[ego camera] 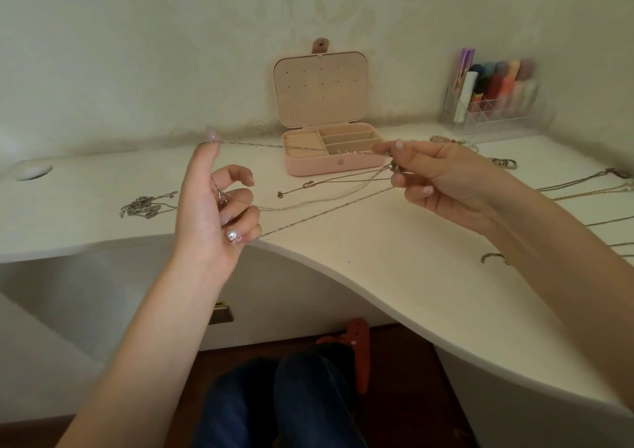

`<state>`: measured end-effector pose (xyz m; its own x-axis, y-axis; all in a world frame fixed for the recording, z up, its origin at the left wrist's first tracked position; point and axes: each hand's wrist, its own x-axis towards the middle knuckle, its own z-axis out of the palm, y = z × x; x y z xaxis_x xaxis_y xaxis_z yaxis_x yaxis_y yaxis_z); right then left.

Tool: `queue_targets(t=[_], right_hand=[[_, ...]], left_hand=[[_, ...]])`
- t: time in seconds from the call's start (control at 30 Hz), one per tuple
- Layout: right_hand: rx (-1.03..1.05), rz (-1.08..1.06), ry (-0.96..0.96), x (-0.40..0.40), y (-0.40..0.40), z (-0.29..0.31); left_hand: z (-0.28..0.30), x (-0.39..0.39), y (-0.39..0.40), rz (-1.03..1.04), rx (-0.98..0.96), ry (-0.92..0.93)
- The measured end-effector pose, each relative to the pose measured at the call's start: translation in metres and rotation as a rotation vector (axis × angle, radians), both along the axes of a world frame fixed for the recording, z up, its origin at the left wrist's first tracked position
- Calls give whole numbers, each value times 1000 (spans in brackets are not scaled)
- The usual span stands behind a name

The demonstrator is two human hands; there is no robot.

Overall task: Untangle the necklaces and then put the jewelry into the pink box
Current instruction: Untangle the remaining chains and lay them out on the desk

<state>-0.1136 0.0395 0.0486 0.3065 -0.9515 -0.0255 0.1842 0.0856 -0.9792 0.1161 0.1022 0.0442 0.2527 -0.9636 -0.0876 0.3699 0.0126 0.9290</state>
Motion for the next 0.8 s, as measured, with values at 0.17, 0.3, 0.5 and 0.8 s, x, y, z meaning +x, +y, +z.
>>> queue_targets(t=[0.17, 0.3, 0.5, 0.8], right_hand=[[-46, -222, -113, 0, 0, -2], [-76, -283, -206, -4, -2, 0], [-128, -217, -318, -13, -6, 13], [-635, -47, 242, -39, 4, 37]], left_hand=[[-11, -10, -8, 73, -24, 2], [-19, -10, -17, 122, -91, 142], [-27, -3, -19, -64, -375, -24], [-18, 25, -40, -58, -513, -771]])
